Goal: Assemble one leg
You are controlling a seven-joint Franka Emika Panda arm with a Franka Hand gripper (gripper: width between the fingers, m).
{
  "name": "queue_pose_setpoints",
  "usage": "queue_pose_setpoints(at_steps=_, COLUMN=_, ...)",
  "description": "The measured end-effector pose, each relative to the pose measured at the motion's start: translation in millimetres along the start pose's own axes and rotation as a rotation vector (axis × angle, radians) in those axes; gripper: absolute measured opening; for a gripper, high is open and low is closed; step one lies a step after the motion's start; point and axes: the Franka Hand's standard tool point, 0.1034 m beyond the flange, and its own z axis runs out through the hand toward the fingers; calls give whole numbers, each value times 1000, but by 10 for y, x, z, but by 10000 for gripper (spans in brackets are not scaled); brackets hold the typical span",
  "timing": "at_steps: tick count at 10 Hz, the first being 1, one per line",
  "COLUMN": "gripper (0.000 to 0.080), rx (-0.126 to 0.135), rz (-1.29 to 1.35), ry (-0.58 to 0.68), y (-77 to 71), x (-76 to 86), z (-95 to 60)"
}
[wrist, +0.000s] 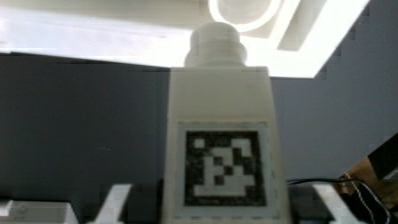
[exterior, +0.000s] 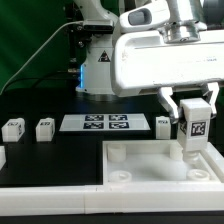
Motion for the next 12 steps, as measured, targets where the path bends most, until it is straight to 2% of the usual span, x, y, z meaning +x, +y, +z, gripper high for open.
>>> queue_pose_setpoints(at_steps=3, gripper=294, rx=10, rz=3, ry=-13, y=-115, x=-100, z=116)
queue_pose_setpoints(at_steps=5, gripper=294, rx=14, rz=-4, ry=-15, y=-167, x=-114, z=120)
queue_pose_setpoints(at_steps=12, gripper=294, rx=14, rz=-18, ry=-19, y=-157, x=-141, z=134)
